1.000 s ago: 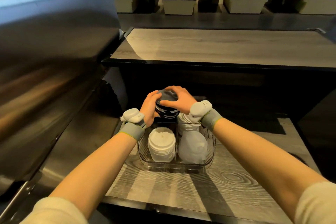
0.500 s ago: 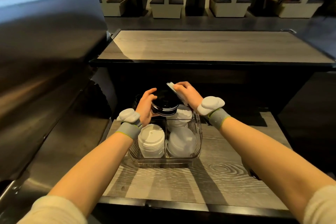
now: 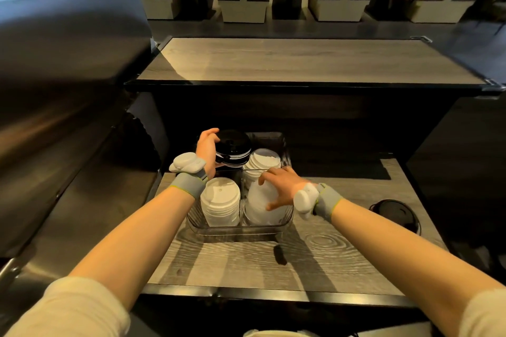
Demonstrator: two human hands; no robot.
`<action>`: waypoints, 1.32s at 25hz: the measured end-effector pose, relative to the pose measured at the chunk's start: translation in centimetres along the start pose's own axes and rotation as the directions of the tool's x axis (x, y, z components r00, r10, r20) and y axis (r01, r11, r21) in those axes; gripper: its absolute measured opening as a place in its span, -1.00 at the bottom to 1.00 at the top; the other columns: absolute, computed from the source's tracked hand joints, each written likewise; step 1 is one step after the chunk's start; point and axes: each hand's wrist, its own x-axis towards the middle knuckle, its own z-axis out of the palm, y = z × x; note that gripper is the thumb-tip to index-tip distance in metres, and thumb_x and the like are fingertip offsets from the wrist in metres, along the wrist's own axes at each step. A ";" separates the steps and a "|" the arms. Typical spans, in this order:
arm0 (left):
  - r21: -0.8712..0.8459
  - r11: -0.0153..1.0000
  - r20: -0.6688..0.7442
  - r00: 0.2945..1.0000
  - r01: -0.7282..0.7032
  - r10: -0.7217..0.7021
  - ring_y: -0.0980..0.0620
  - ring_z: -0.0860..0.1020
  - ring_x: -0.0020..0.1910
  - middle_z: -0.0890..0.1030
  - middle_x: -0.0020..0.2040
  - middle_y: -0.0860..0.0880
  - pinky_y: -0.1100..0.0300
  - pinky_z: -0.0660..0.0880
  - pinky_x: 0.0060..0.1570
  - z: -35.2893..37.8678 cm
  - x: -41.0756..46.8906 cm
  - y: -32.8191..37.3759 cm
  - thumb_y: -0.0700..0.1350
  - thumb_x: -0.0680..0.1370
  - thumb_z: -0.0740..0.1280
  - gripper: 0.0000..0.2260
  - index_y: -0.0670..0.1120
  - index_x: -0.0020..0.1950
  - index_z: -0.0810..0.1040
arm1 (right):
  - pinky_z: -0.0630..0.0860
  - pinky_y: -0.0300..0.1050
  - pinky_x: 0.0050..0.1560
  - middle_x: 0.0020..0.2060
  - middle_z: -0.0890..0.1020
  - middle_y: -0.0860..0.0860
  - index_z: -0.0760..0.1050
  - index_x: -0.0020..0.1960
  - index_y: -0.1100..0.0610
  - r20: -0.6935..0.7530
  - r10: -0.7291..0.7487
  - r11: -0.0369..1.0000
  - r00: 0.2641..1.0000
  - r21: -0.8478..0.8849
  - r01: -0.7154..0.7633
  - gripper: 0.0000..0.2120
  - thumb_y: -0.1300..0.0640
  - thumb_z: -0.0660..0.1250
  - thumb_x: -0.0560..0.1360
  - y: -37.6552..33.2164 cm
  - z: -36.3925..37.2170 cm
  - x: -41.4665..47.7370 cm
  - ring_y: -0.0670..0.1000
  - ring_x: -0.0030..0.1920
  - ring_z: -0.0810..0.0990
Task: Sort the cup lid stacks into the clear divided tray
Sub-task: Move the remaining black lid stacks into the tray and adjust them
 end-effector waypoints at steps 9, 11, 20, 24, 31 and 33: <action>0.067 0.997 0.157 0.987 -0.035 0.024 -0.13 0.45 0.13 0.42 0.35 -0.22 0.01 0.45 0.01 -0.4 -0.9 0.5 -0.25 0.58 0.04 -0.60 -0.08 0.40 0.36 | 0.39 -0.02 0.27 0.15 0.47 0.09 0.36 0.31 0.15 -0.495 0.094 0.904 0.864 0.406 0.135 -0.47 -0.02 0.41 0.43 -2.3 -5.0 2.3 0.05 0.18 0.42; 0.039 0.999 0.190 0.982 -0.019 0.011 -0.12 0.46 0.14 0.44 0.33 -0.22 0.05 0.48 -0.03 -0.5 -1.1 0.9 -0.23 0.60 0.05 -0.61 -0.07 0.41 0.36 | 0.31 -0.01 0.37 0.34 0.39 0.12 0.22 0.45 0.10 -0.390 0.101 0.887 0.915 0.452 0.095 -0.34 -0.07 0.38 0.45 -3.3 -5.5 3.3 0.10 0.37 0.31; -0.119 0.993 0.220 0.975 0.030 -0.003 -0.06 0.47 0.16 0.45 0.32 -0.15 0.08 0.54 -0.11 -2.6 0.0 2.0 -0.17 0.62 0.17 -0.58 -0.12 0.50 0.26 | 0.27 -0.03 0.40 0.41 0.38 0.18 0.21 0.48 0.17 -0.240 0.244 0.646 0.940 0.763 0.027 -0.46 -0.09 0.12 0.59 -5.7 -5.8 7.1 0.17 0.42 0.35; -0.109 0.994 0.228 0.974 0.026 -0.001 0.03 0.54 -0.05 0.53 0.08 -0.06 0.13 0.54 -0.22 -4.0 1.1 2.4 -0.21 0.63 0.16 -0.62 -0.10 0.45 0.32 | 0.20 0.07 0.47 0.43 0.37 0.17 0.24 0.47 0.16 -0.218 0.237 0.604 0.947 0.796 0.032 -0.48 -0.11 0.04 0.61 -6.5 -6.2 8.6 0.18 0.44 0.31; -0.111 0.993 -0.012 0.999 0.046 -0.048 -0.06 0.49 0.00 0.48 0.18 -0.12 0.16 0.45 -0.30 -7.8 3.7 1.8 -0.33 0.57 0.02 -0.59 -0.14 0.38 0.39 | 0.32 -0.02 0.35 0.36 0.41 0.17 0.26 0.44 0.08 -0.263 0.281 0.717 0.923 0.697 -0.019 -0.50 -0.07 0.18 0.55 -5.7 -6.6 10.5 0.20 0.37 0.38; -0.108 0.994 -0.106 0.994 0.020 -0.032 -0.09 0.44 0.07 0.47 0.19 -0.12 0.17 0.42 -0.26 -8.7 4.4 1.9 -0.33 0.56 0.02 -0.59 -0.15 0.37 0.40 | 0.35 0.00 0.32 0.36 0.40 0.19 0.23 0.45 0.08 -0.258 0.247 0.847 0.934 0.526 -0.078 -0.45 -0.03 0.25 0.52 -5.6 -5.9 11.0 0.20 0.36 0.38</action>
